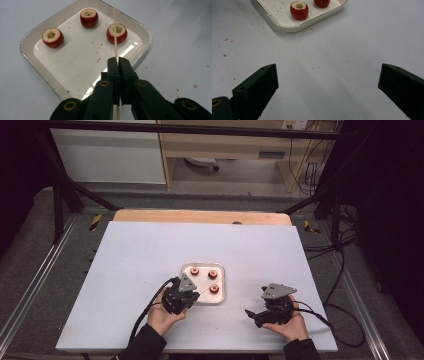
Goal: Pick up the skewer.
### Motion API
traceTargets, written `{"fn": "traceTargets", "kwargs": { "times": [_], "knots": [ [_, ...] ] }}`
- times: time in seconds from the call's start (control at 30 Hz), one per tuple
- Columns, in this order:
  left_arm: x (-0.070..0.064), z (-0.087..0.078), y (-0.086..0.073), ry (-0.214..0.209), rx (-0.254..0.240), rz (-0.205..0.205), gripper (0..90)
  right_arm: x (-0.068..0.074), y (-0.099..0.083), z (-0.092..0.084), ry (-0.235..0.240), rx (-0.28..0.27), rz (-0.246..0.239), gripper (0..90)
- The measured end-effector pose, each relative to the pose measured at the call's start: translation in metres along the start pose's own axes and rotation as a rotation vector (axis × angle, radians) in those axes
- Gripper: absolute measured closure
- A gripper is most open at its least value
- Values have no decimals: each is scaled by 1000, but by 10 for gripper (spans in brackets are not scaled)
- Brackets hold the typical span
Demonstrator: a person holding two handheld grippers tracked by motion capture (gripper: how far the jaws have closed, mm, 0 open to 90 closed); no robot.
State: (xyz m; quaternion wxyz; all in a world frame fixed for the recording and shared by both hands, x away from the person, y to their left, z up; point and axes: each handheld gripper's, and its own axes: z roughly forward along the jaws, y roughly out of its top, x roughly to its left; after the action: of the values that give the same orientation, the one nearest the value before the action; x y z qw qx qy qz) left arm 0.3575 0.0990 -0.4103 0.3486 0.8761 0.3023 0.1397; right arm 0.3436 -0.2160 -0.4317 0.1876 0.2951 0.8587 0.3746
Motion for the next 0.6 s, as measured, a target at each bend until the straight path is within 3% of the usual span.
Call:
{"fn": "traceTargets", "kwargs": {
  "times": [0.33, 0.6],
  "knots": [
    [-12, 3, 13, -39, 21, 77, 886, 10, 12, 5, -38, 48, -121, 59],
    [-19, 9, 22, -53, 46, 119, 886, 19, 24, 7, -75, 72, -274, 97]
  ]
}}
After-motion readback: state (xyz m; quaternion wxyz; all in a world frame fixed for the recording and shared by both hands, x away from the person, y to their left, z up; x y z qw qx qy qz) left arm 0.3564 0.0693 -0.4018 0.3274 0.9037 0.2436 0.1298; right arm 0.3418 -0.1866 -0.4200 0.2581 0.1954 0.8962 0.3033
